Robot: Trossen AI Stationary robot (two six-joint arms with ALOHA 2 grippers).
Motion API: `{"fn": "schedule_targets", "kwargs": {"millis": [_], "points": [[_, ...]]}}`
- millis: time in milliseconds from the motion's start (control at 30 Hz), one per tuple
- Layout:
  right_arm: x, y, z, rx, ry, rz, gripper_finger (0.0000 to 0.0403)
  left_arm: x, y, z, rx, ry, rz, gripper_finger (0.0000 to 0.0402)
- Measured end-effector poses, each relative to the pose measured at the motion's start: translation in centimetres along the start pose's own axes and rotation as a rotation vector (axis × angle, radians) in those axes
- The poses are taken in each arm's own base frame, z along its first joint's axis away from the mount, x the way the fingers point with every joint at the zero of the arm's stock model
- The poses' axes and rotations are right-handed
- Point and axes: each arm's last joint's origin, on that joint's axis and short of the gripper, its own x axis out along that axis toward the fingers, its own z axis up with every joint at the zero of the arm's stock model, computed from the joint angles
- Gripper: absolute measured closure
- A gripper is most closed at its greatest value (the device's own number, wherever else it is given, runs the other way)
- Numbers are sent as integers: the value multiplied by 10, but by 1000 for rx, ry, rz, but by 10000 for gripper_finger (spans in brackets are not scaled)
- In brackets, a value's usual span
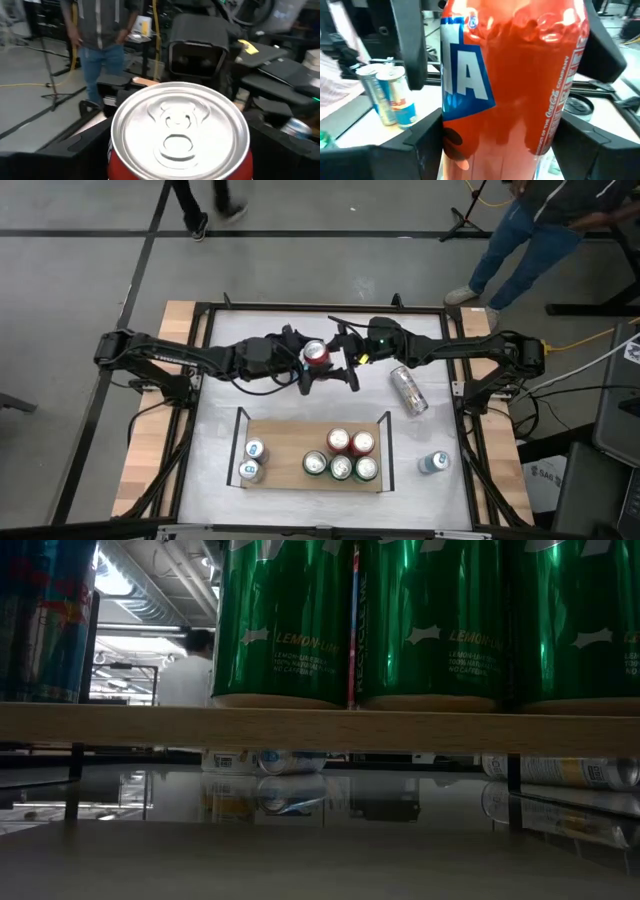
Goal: Place canned beverage on shelf
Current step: Put the red soda can on the shelf aligned with the other red soda can
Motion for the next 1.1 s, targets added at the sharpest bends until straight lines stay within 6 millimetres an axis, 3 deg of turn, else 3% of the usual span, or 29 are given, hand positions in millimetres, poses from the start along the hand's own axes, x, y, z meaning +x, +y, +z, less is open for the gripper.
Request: {"fn": "schedule_targets", "kwargs": {"millis": [433, 1100], "points": [[0, 4, 0, 0, -9, 137, 116, -2, -5, -3, 34, 42, -101, 44], [-1, 6, -5, 3, 35, 184, 115, -8, -21, -6, 43, 41, -110, 44]]}}
